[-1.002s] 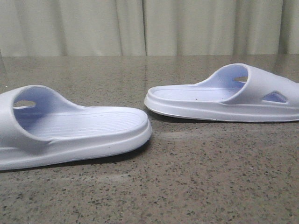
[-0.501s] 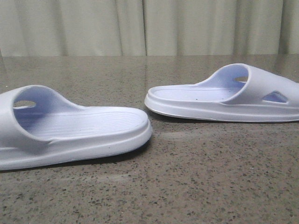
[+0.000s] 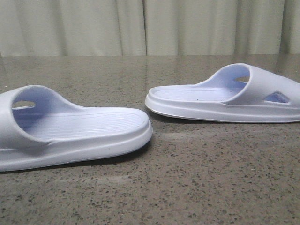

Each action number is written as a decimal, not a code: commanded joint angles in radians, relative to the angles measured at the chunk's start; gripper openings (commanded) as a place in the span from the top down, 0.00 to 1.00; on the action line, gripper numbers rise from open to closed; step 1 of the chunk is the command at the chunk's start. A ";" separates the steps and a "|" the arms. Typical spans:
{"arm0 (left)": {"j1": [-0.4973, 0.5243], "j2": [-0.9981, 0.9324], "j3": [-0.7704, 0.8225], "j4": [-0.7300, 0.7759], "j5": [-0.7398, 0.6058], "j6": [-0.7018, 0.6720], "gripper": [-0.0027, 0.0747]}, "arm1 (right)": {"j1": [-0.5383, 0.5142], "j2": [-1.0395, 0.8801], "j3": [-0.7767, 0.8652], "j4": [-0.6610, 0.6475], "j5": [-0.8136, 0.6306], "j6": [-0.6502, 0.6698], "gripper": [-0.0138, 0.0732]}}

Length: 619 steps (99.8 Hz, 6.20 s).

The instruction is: Insert blue slippers together front up

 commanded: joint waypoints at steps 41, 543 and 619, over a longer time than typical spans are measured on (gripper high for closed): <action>0.003 0.482 -0.494 0.012 0.460 0.002 0.95 | 0.001 0.423 -0.382 0.020 0.094 -0.003 0.93; 0.003 0.749 -0.351 -0.864 0.620 0.051 0.94 | -0.093 1.053 -0.386 0.426 -0.105 -0.003 0.33; 0.003 0.749 -0.351 -0.862 0.608 0.064 0.94 | -0.089 1.153 -0.416 0.609 -0.023 -0.003 0.33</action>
